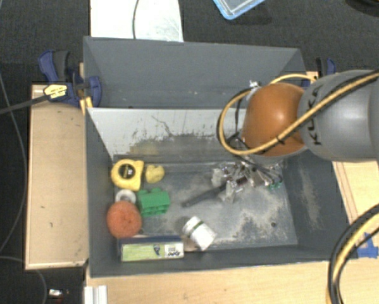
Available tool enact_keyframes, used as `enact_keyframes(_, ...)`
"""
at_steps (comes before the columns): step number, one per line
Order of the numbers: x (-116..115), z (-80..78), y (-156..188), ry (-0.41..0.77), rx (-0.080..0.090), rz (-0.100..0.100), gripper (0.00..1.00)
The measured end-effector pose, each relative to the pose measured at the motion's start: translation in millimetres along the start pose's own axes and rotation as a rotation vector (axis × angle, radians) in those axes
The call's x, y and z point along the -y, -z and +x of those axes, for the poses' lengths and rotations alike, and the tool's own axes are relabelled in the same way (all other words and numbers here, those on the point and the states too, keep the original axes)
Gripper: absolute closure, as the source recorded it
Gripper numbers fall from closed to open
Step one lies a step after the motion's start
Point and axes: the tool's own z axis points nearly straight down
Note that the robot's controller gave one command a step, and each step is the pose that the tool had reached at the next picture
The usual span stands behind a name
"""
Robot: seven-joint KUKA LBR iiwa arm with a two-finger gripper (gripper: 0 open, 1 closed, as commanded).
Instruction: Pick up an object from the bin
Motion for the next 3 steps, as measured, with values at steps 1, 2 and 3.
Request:
enact_keyframes(1,-1,1.1,31,-0.002,-0.005,-0.002,1.0)
enact_keyframes(2,0,-1.4,62,-0.003,0.002,0.001,1.0)
enact_keyframes(3,0,-2.6,76,-0.005,0.007,0.002,1.0)
